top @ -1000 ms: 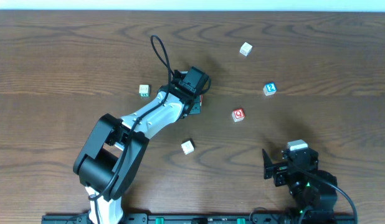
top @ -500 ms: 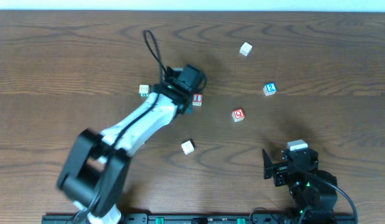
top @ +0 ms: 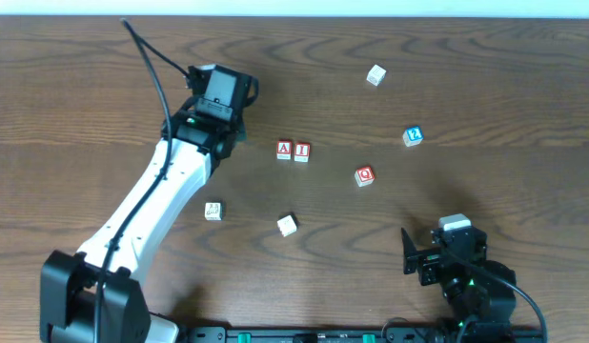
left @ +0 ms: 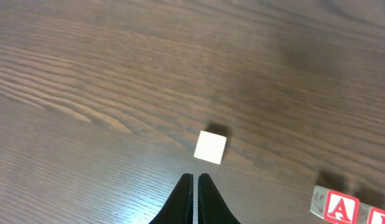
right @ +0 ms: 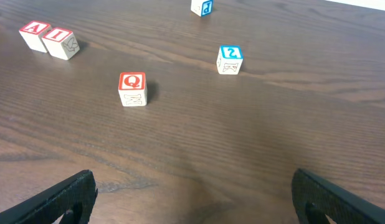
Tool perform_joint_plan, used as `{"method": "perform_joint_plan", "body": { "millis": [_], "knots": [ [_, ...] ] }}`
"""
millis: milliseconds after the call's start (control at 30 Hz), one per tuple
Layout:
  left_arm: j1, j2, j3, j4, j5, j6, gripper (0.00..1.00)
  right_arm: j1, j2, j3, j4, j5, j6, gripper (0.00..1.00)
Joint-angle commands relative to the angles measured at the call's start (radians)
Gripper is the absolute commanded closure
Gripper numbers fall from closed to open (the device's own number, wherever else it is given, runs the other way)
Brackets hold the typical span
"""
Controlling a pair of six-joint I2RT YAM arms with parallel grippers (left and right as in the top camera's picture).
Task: Spell out Ai2
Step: 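Lift the left gripper up and back away from the AI blocks, then move the right gripper forward toward the blue 2 block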
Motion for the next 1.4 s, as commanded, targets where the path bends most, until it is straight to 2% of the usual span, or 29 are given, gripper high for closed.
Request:
{"method": "perform_joint_plan", "body": {
  "millis": [0, 400, 467, 567, 633, 700, 1000, 1067, 1233, 1300, 1367],
  "knots": [
    [0.008, -0.027, 0.016, 0.003, -0.018, 0.011, 0.94, -0.007, -0.005, -0.007, 0.000, -0.011, -0.011, 0.01],
    [0.005, -0.027, 0.016, 0.020, 0.053, 0.014, 0.91, -0.007, -0.005, -0.007, 0.048, -0.024, 0.017, 0.01],
    [0.005, -0.027, 0.016, 0.021, 0.053, 0.023, 0.91, -0.007, -0.005, -0.007, 0.089, -0.024, 0.130, 0.01],
    [0.005, -0.027, 0.016, 0.021, 0.053, 0.031, 0.90, -0.007, -0.005, -0.007, 0.099, -0.034, 0.498, 0.01],
    [0.005, -0.027, 0.016, 0.021, 0.053, 0.035, 0.88, -0.007, -0.005, -0.007, 0.099, -0.034, 0.629, 0.01],
    [0.005, -0.027, 0.016, 0.022, 0.053, 0.048, 0.87, -0.007, -0.005, -0.008, 0.096, -0.034, 0.667, 0.01],
    [0.005, -0.027, 0.016, 0.045, 0.053, 0.052, 0.85, -0.007, -0.005, -0.008, 0.111, -0.016, 0.666, 0.01],
    [0.005, -0.027, 0.016, 0.053, 0.053, 0.053, 0.80, -0.007, -0.005, -0.008, 0.158, -0.007, 0.665, 0.01],
    [0.005, -0.027, 0.016, 0.057, 0.053, 0.053, 0.49, -0.007, 0.036, -0.007, 0.344, -0.021, 0.668, 0.01],
    [0.005, -0.027, 0.016, 0.058, 0.054, 0.052, 0.39, -0.008, 0.105, -0.007, 0.442, -0.019, 0.675, 0.01],
    [0.005, -0.027, 0.016, 0.059, 0.058, 0.052, 0.34, -0.008, 0.213, 0.006, 0.538, -0.019, 0.675, 0.01]
  ]
}}
